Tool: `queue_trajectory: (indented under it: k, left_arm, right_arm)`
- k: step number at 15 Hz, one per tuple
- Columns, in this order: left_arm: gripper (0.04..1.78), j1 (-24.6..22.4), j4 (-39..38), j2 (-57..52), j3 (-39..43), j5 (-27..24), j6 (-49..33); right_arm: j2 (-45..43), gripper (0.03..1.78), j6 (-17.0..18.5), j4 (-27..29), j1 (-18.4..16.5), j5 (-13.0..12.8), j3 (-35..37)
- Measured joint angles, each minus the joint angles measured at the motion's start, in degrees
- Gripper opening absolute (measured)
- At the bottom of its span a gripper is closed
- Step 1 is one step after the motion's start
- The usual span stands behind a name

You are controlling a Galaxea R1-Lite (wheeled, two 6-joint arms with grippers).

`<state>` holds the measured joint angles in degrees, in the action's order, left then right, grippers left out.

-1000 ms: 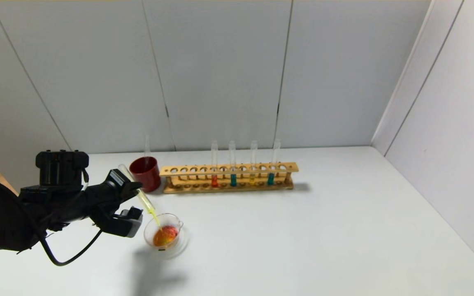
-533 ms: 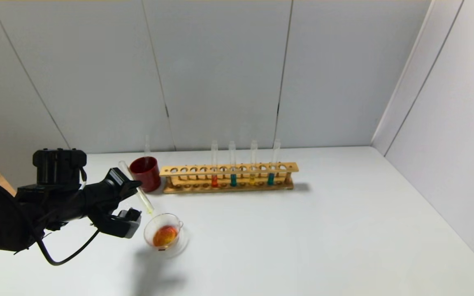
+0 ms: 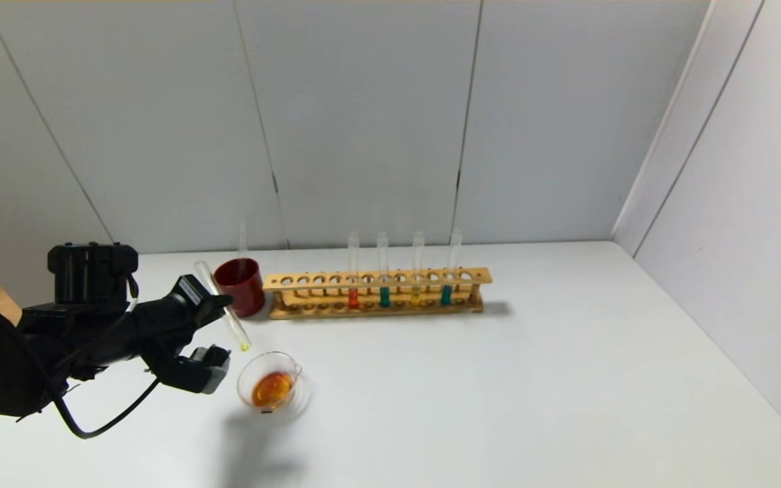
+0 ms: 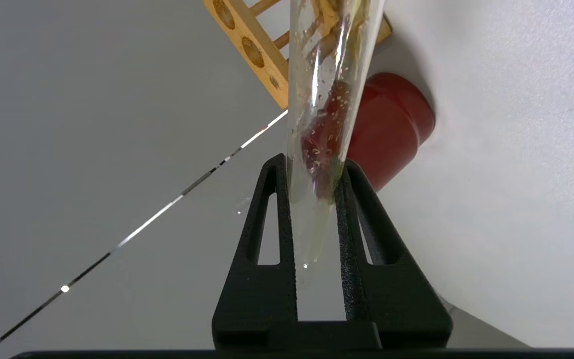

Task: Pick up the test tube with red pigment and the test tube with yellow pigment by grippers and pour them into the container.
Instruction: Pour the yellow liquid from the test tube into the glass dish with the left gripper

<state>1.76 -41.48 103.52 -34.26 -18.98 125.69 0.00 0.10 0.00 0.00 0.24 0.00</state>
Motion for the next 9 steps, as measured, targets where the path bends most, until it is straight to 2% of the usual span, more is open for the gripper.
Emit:
queue_trajectory:
  k: [9]
  left_arm:
    - [0.3, 0.28, 0.11, -1.16, -0.33, -0.44, 2.35]
  right_arm:
    - [0.0, 1.75, 0.0, 0.0, 0.0, -0.02, 0.0]
